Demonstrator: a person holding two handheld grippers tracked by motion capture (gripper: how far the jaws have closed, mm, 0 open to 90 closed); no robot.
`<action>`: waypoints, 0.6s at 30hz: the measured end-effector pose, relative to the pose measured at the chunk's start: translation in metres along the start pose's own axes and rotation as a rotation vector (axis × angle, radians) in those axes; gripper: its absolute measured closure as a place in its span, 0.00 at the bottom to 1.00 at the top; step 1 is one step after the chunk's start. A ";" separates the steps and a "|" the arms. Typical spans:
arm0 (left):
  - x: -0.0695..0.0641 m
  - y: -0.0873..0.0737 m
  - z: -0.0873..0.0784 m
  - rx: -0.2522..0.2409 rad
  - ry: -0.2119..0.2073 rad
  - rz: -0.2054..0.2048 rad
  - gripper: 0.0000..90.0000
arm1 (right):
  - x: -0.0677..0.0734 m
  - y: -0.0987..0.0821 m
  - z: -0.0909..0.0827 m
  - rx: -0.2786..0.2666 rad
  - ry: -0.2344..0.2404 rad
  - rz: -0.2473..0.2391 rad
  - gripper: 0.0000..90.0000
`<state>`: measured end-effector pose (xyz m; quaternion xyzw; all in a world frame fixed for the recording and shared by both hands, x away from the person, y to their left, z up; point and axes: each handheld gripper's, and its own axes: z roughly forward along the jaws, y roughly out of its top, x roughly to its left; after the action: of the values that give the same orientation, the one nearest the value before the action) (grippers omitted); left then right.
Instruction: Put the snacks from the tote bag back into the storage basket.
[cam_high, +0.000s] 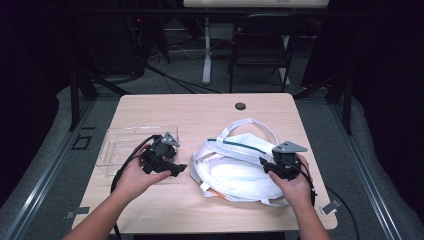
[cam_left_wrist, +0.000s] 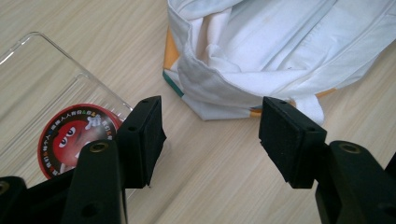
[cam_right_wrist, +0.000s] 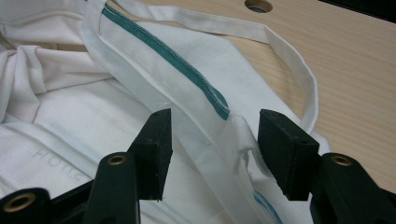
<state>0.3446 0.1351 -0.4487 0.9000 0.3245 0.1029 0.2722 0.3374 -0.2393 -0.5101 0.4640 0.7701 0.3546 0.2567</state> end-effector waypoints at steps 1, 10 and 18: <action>-0.001 -0.001 0.001 0.000 -0.002 -0.002 0.45 | 0.000 0.000 0.000 -0.001 0.000 0.001 0.51; -0.006 -0.013 0.009 -0.023 -0.008 -0.002 0.50 | -0.001 0.000 0.000 -0.004 0.001 0.002 0.51; -0.012 -0.022 0.014 -0.031 -0.004 0.009 0.52 | 0.000 0.000 0.000 -0.004 -0.003 0.001 0.51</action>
<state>0.3287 0.1355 -0.4728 0.8973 0.3184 0.1074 0.2863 0.3372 -0.2398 -0.5099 0.4646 0.7687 0.3554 0.2587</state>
